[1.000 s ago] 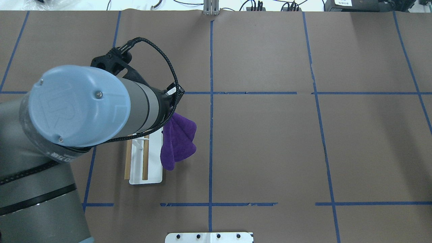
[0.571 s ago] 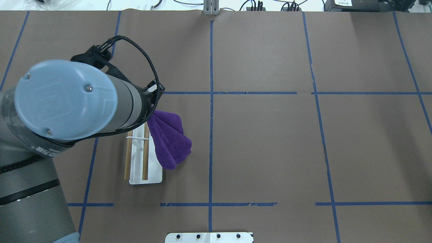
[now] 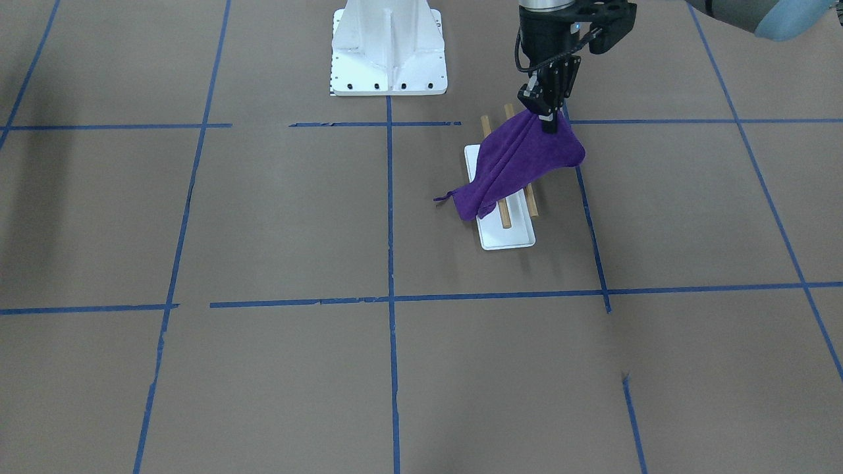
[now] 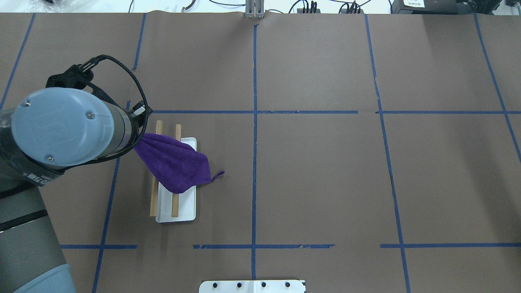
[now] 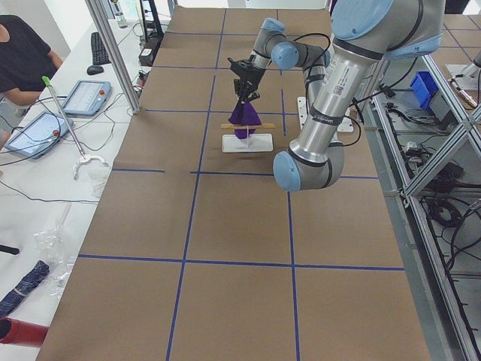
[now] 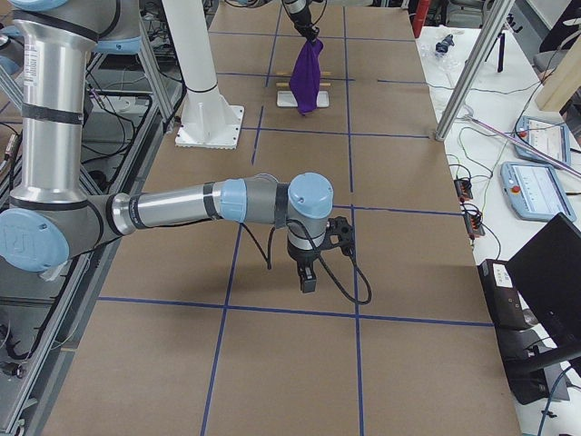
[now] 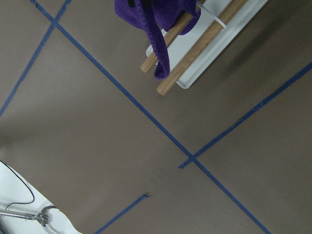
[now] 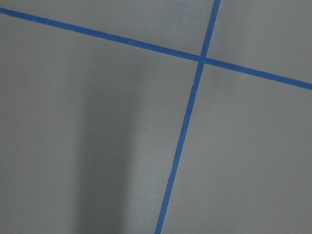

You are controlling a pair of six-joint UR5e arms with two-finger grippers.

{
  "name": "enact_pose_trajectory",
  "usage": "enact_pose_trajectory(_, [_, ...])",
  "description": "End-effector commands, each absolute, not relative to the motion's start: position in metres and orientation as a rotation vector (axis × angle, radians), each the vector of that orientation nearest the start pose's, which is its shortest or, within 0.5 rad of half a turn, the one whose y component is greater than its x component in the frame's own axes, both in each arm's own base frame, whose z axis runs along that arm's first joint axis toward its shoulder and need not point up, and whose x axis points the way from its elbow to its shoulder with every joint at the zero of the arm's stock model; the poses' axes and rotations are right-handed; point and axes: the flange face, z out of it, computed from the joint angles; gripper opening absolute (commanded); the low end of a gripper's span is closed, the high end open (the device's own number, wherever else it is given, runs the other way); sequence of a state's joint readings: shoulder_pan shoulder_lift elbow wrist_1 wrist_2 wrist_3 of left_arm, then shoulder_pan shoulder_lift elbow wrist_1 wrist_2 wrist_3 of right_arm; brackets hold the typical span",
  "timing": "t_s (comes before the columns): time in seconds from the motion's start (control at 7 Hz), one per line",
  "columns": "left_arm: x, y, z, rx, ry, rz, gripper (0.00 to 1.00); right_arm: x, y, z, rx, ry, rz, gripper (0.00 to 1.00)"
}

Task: Hang towel on rack

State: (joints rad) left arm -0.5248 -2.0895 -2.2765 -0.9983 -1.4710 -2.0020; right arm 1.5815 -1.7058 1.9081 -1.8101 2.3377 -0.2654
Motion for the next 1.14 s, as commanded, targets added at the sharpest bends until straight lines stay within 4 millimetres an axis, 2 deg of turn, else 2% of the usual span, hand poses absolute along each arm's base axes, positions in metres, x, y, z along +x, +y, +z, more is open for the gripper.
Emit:
enact_pose_trajectory(0.0, [0.347, -0.359, 0.218, 0.135, 0.594, -0.944, 0.0, 0.068, -0.423, 0.579, 0.073, -0.772, -0.228, 1.0])
enact_pose_trajectory(0.29, [0.36, -0.338, 0.25, 0.163, 0.524, -0.899, 0.0, 0.068, -0.423, 0.58, 0.072, -0.772, -0.228, 1.0])
enact_pose_trajectory(0.57, [0.375, -0.316, 0.271, 0.149, 0.478, -0.842, 0.0, 0.068, -0.423, 0.58, 0.072, -0.771, -0.228, 1.0])
enact_pose_trajectory(0.71, [0.381, -0.306, 0.279, 0.144, 0.46, -0.819, 0.0, 0.068, -0.423, 0.582, 0.069, -0.771, -0.228, 1.0])
enact_pose_trajectory(1.0, [0.384, -0.304, 0.285, 0.143, 0.445, -0.813, 0.0, 0.068, -0.423, 0.58, 0.073, -0.771, -0.231, 1.0])
